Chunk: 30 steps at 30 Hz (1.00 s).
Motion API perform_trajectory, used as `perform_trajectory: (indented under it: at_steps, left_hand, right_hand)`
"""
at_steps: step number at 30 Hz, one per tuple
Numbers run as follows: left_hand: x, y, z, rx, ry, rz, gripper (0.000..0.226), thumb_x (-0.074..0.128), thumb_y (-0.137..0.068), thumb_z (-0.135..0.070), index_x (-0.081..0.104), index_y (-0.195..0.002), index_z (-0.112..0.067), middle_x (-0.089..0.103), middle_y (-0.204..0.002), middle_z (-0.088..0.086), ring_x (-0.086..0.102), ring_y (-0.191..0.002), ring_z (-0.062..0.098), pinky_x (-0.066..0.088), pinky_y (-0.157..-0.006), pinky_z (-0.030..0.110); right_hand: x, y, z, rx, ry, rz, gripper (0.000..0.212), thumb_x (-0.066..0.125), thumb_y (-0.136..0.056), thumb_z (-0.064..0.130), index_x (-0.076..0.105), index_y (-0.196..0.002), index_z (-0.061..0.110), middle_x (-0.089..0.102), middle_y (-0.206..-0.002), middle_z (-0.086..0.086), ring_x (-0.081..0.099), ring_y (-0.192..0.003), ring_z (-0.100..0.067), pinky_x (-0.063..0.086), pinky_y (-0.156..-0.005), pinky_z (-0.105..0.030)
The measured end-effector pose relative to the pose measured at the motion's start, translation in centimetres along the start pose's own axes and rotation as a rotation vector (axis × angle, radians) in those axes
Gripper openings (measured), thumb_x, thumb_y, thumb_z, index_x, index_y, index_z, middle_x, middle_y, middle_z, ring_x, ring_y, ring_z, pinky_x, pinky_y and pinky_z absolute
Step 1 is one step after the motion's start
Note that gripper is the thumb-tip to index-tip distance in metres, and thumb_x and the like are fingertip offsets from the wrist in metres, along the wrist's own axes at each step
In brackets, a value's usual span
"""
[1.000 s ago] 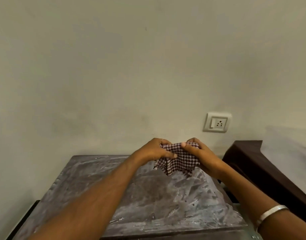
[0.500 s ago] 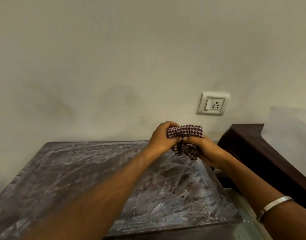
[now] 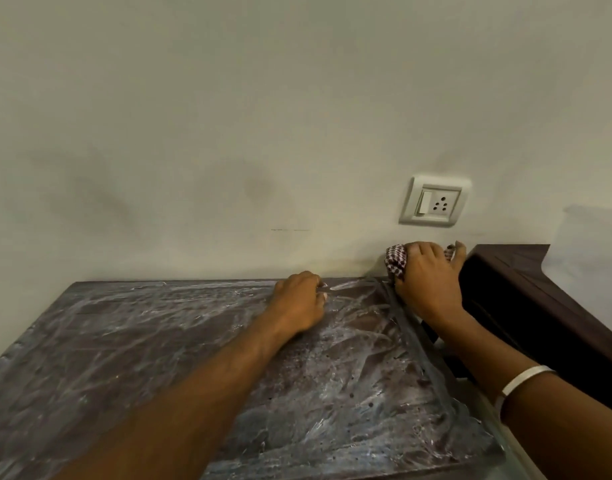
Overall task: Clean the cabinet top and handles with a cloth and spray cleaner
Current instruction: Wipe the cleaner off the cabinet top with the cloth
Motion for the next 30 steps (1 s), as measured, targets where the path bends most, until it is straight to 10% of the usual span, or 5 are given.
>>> perform_trajectory:
  at_steps: [8, 13, 18, 30]
  left_hand:
    - [0.1, -0.7, 0.2, 0.029, -0.040, 0.013, 0.034, 0.042, -0.102, -0.034, 0.055, -0.127, -0.016, 0.058, -0.129, 0.002, 0.052, -0.117, 0.020, 0.034, -0.108, 0.038]
    - [0.1, -0.9, 0.6, 0.040, -0.011, 0.051, 0.039, 0.040, -0.102, -0.036, 0.051, -0.134, -0.016, 0.054, -0.137, 0.004, 0.049, -0.123, 0.022, 0.032, -0.111, 0.040]
    - [1.3, -0.9, 1.5, 0.003, -0.090, 0.175, 0.057, 0.035, -0.102, -0.044, 0.026, -0.152, -0.019, 0.025, -0.159, 0.005, 0.023, -0.146, 0.024, 0.015, -0.121, 0.042]
    - [2.4, -1.5, 2.4, -0.011, -0.190, 0.223, 0.064, 0.027, -0.102, -0.050, 0.011, -0.156, -0.020, 0.005, -0.164, 0.002, 0.004, -0.151, 0.022, 0.005, -0.123, 0.043]
  right_hand:
    - [4.2, 0.0, 3.1, 0.006, -0.052, 0.204, 0.039, 0.052, -0.085, 0.012, 0.033, -0.119, 0.013, 0.050, -0.113, -0.014, 0.050, -0.100, -0.036, 0.047, -0.075, -0.044]
    - [5.2, -1.2, 2.6, 0.004, -0.282, 0.454, 0.058, 0.071, -0.077, 0.042, 0.044, -0.121, 0.016, 0.049, -0.122, -0.013, 0.043, -0.112, -0.033, 0.042, -0.094, -0.042]
    - [5.6, -1.2, 1.6, -0.152, -0.188, 0.578, 0.070, 0.050, -0.078, 0.072, 0.038, -0.137, 0.036, 0.032, -0.146, -0.002, 0.025, -0.132, -0.031, 0.026, -0.107, -0.049]
    - [7.1, -0.7, 3.1, -0.152, -0.270, 0.547, 0.059, 0.042, -0.084, 0.069, 0.039, -0.137, 0.043, 0.033, -0.135, -0.007, 0.031, -0.127, -0.033, 0.034, -0.106, -0.052]
Point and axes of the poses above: each hand's wrist, its own y-axis away from the middle knuckle, its own x-axis out of the palm, z = x × y, the point moved 6 cm from there along -y, towards the middle knuckle
